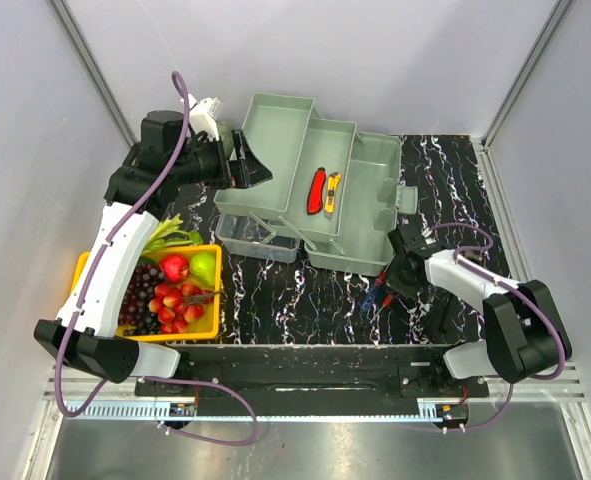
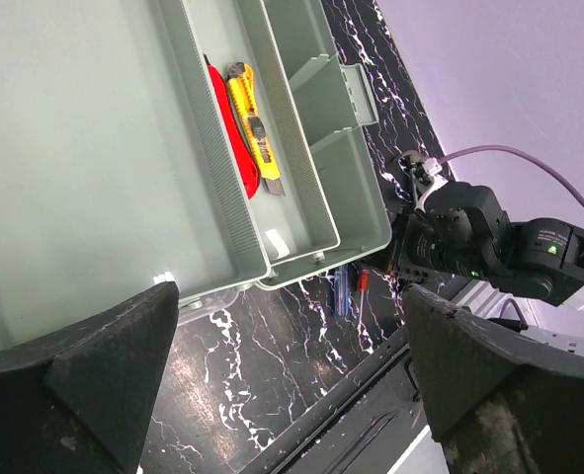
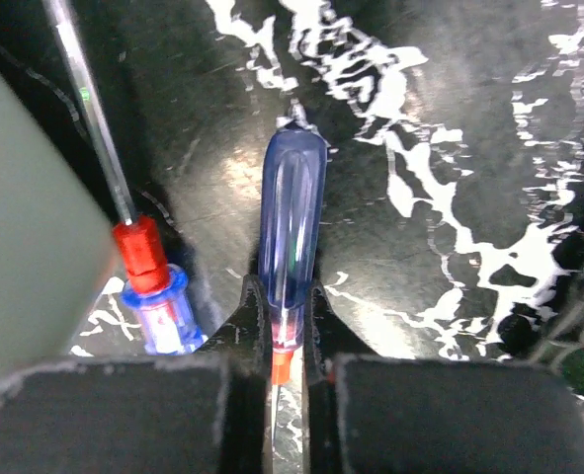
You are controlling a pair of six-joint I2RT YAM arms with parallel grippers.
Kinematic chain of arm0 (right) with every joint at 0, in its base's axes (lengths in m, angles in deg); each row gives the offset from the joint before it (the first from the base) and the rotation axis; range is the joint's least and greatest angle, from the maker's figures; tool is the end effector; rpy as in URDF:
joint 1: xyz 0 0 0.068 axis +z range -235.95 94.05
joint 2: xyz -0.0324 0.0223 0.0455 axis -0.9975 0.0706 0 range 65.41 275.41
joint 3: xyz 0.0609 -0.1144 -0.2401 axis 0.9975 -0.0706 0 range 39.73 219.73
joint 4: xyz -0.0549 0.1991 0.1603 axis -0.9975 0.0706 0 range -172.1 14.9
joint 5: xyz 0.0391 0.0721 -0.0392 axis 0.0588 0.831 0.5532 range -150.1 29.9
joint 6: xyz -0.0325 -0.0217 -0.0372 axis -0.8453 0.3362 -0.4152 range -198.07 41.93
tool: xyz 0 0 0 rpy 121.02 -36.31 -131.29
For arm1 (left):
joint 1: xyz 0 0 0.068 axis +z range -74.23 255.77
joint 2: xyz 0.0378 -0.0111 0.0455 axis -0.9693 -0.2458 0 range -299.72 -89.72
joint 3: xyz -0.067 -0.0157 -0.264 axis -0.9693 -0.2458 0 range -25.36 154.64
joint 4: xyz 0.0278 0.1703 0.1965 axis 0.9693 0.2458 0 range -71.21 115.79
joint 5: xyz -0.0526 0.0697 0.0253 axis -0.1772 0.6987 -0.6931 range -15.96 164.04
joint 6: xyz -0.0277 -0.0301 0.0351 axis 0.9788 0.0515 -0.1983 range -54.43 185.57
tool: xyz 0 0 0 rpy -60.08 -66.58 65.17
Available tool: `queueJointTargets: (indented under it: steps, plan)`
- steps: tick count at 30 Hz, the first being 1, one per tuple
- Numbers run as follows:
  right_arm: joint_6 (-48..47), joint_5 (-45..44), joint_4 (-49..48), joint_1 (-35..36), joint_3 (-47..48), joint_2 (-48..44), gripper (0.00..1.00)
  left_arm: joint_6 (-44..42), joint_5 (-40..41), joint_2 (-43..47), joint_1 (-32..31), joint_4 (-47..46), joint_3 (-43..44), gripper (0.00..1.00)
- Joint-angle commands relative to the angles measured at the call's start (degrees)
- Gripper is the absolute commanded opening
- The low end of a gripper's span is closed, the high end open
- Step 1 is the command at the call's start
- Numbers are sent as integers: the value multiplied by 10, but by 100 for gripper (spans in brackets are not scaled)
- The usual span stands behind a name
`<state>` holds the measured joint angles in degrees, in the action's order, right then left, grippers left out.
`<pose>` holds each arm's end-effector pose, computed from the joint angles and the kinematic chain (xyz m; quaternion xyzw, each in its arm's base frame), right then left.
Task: Pack the tool kit
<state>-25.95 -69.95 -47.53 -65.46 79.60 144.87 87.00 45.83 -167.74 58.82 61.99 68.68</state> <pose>0.2161 0.0743 0.1583 0.2802 0.9462 0.0128 0.1610 0.2610 -0.0971 0.4490 0.0945 0.8320 -0.3625 0.4091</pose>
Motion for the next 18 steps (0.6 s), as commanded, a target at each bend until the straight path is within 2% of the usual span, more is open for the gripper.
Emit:
queueJointTargets:
  steps: [1,5,9,11,14,18]
  plan:
    - [14,-88,79,-5,41,-18,0,2,8,17,-2,-18,17,99]
    - [3,-191,187,-6,124,-75,0,25,-11,7,-4,-40,16,99]
    - [-33,-235,241,-10,227,-118,0,29,-32,-9,-19,-54,22,99]
    - [-61,-215,237,-10,273,-134,0,28,-47,-14,-35,-65,24,99]
    - [-103,-129,192,-10,315,-159,0,34,-91,-23,-62,-99,17,99]
    - [-148,49,75,-10,337,-185,0,66,-137,-33,-110,-167,-10,98]
